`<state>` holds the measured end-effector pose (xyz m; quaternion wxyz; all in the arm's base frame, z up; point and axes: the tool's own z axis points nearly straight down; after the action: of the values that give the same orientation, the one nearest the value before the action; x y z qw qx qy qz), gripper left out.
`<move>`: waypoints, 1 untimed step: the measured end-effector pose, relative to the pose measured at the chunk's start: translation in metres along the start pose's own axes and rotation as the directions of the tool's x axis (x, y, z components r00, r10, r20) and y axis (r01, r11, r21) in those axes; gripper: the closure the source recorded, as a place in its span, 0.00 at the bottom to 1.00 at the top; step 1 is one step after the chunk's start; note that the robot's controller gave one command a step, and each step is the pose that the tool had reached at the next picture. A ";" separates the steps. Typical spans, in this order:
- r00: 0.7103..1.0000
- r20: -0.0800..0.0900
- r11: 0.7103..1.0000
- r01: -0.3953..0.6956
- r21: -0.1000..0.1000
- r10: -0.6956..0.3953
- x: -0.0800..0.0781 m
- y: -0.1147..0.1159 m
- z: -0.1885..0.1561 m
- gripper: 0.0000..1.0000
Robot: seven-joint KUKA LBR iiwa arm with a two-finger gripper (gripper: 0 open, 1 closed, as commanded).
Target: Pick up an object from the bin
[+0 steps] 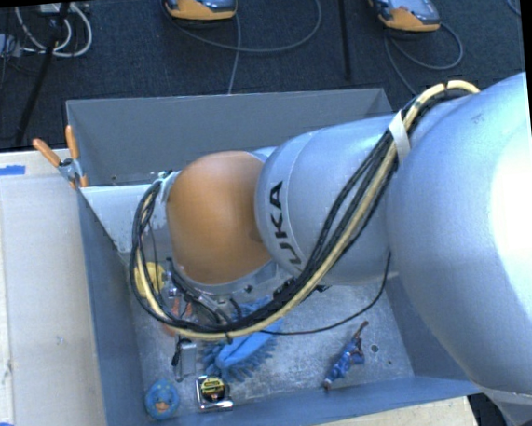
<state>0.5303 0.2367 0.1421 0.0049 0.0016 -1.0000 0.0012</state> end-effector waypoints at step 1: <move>1.000 0.007 1.000 -0.005 -0.002 0.005 -0.002 -0.001 -0.005 0.00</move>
Offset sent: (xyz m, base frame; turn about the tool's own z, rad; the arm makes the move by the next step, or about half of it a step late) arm 0.0051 -0.0618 -0.0721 0.0509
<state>0.5322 0.2357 0.1468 0.0013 -0.0007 -1.0000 0.0003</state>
